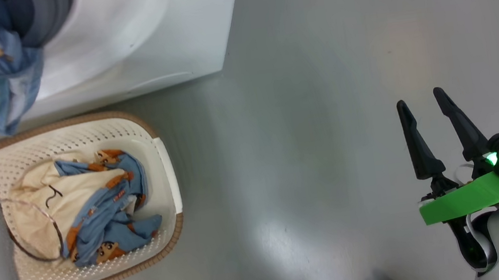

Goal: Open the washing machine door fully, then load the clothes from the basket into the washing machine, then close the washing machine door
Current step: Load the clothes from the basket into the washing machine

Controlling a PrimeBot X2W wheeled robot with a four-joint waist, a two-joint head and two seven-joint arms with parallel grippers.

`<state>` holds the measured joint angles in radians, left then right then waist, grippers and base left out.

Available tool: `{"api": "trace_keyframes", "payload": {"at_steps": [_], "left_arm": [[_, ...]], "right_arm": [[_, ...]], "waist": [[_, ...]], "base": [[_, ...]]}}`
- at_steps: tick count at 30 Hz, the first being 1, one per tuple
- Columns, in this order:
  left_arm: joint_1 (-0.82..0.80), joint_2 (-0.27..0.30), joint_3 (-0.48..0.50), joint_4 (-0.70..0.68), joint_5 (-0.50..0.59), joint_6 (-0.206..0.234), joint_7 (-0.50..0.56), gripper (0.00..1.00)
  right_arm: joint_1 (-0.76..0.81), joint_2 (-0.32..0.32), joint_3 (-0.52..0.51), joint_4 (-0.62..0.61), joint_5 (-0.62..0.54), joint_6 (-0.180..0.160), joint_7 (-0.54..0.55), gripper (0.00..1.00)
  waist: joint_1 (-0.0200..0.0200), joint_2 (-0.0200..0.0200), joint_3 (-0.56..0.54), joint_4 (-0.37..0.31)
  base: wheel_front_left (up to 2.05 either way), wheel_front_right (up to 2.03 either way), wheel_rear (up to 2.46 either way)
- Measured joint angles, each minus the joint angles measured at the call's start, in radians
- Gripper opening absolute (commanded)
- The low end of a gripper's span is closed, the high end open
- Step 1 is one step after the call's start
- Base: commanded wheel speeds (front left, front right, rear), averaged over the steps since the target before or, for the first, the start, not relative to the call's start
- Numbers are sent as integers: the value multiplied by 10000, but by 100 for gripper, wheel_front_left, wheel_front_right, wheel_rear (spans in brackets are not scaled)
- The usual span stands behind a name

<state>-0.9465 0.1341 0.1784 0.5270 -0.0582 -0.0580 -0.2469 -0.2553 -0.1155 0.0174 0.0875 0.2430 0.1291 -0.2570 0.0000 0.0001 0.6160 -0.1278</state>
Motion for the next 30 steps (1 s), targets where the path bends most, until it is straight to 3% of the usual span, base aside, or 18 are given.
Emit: {"api": "trace_keyframes", "payload": {"at_steps": [9, 19, 30], "left_arm": [[-2398, 470, -447, 1862, -272, -410, 1131, 0], [-4259, 1095, -892, 2543, -671, -614, 1825, 0], [-5189, 2023, -1988, 1174, -901, -696, -17, 0]], "right_arm": [[-184, 2, 29, 2, 121, 0, 0, 100], [-752, 165, 270, -33, 232, 0, 0, 100], [-1148, 314, 403, 50, 522, 0, 0, 100]], "waist": [[0, 0, 884, -26], [0, 0, 1838, -180], [0, 0, 2578, -450]], "base": [[0, 0, 0], [0, 0, 0], [0, 0, 0]]}}
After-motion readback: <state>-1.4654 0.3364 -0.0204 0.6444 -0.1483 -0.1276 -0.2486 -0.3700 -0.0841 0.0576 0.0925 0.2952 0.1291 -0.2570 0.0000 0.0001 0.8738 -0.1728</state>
